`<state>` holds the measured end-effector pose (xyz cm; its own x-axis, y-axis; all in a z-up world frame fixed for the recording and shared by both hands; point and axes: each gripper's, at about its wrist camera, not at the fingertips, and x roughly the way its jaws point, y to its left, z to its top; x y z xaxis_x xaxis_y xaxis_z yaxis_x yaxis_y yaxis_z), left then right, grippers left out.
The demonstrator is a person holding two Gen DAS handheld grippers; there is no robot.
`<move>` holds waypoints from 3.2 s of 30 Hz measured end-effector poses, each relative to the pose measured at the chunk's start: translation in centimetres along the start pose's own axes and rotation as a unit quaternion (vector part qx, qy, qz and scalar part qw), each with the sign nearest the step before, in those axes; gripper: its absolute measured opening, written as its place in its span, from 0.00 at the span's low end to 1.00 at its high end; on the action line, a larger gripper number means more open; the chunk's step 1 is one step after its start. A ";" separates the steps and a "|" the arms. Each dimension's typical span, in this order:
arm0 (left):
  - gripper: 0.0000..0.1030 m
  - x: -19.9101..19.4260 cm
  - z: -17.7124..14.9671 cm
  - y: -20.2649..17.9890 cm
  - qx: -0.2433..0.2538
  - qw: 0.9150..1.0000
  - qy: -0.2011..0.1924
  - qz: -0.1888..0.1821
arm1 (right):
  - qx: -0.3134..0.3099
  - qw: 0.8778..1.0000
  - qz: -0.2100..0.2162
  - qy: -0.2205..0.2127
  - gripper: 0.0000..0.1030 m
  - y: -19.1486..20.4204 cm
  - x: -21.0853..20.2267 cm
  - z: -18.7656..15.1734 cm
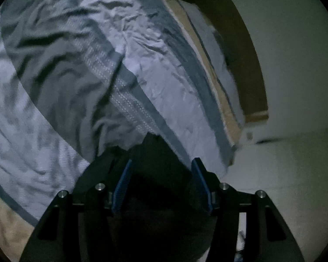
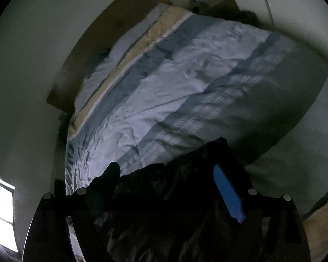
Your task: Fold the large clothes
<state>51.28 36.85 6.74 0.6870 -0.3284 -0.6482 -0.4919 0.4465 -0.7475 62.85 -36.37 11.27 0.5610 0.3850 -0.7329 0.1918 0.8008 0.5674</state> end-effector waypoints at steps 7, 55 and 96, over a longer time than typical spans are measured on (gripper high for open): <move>0.53 0.4 -5.7 -2.2 0.117 0.991 0.023 0.059 | -0.079 0.996 -0.007 0.026 0.84 2.7 -0.1 -5.5; 0.69 31.2 -10.4 -14.2 0.420 0.885 0.098 0.173 | -0.193 0.972 -0.079 0.108 0.99 7.8 25.0 -5.1; 0.70 17.7 -11.4 -9.4 0.433 0.867 0.007 0.248 | -0.230 0.960 -0.154 0.047 0.99 4.8 12.6 -8.0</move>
<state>61.92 17.37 0.63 0.4969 0.0750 -0.8646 -0.1346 0.9909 0.0086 64.44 -24.03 1.73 0.4548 0.1193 -0.8826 -0.0513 0.9929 0.1078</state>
